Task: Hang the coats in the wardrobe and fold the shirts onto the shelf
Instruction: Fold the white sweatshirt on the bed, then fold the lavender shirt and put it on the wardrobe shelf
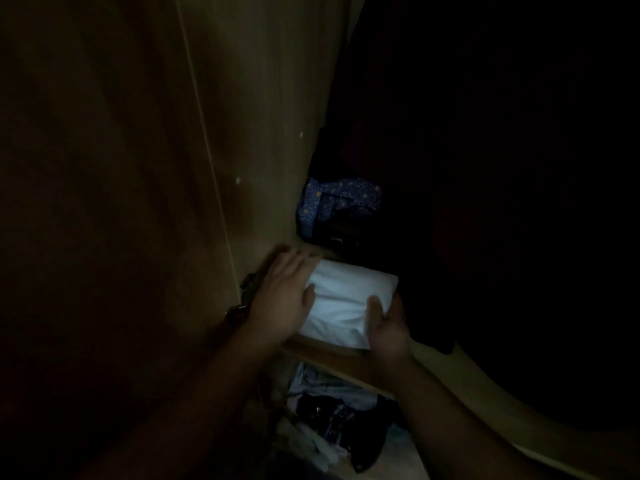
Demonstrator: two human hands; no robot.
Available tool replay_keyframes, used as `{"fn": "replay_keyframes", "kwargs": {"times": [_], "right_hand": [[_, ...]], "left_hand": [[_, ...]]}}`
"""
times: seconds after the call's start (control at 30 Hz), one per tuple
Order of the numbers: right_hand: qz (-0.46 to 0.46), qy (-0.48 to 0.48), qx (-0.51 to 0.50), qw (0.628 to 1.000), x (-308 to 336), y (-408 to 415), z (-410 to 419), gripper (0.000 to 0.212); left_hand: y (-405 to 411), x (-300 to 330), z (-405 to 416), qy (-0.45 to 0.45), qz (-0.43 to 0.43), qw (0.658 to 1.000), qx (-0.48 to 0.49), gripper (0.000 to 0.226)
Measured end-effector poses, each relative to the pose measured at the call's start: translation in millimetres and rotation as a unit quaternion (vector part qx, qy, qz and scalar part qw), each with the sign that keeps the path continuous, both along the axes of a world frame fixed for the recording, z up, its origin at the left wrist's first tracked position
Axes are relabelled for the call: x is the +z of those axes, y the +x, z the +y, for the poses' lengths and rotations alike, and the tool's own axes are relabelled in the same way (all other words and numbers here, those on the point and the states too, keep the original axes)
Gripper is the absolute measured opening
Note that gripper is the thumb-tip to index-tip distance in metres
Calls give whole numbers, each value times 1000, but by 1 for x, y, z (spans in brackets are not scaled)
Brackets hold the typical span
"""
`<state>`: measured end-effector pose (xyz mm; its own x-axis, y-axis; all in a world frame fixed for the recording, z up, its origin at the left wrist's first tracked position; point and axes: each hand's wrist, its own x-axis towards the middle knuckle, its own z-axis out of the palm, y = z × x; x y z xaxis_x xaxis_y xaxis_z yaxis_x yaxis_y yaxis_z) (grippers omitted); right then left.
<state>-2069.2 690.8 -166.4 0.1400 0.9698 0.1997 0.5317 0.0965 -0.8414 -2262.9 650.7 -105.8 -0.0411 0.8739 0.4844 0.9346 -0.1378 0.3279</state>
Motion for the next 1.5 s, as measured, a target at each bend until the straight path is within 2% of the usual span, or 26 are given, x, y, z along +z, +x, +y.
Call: {"fn": "replay_keyframes", "kwargs": {"times": [0.07, 0.13, 0.2, 0.27, 0.33, 0.5, 0.57, 0.7, 0.83, 0.93, 1.0, 1.2, 1.37, 1.5], "right_hand": [[-34, -16, -4, 999, -3, 0, 3, 104], [-83, -5, -16, 996, 2, 3, 2, 94], [-173, 80, -10, 982, 10, 7, 2, 75], [-289, 166, 71, 940, 14, 11, 1, 61], [-348, 163, 151, 911, 6, 15, 1, 56], [-343, 42, 193, 918, -8, 25, 5, 62], [-341, 35, 206, 917, -6, 28, 5, 64], [-308, 0, 213, 927, 10, 42, -9, 62], [-255, 16, 166, 952, 35, 77, -54, 66], [-258, 35, 123, 958, 50, 125, -108, 62], [-272, 44, 73, 958, 56, 164, -152, 61], [-320, -7, -78, 944, 59, 287, -339, 63], [-300, -35, -206, 931, 36, 369, -541, 63], [-270, -104, -316, 904, 20, 417, -695, 66]], "left_hand": [[8, -21, 8, -71, 45, 996, -10, 55], [11, -40, 14, -110, 62, 992, 9, 56], [10, -56, 18, -87, 70, 994, 12, 50], [6, -66, 22, -36, 78, 996, 15, 46], [2, -73, 24, 17, 83, 996, 14, 44], [0, -80, 28, 46, 79, 996, 5, 43], [1, -78, 26, 17, 84, 996, 4, 44], [4, -59, 22, -115, 100, 988, 10, 60], [39, -23, 10, -77, 57, 995, -16, 62], [104, -9, -23, -37, 6, 995, -97, 57], [158, -10, -56, -50, -9, 986, -158, 56], [329, -32, -207, -103, 18, 936, -336, 64], [447, -55, -376, -97, 16, 874, -476, 61], [523, -68, -501, -96, 45, 797, -595, 60]]}}
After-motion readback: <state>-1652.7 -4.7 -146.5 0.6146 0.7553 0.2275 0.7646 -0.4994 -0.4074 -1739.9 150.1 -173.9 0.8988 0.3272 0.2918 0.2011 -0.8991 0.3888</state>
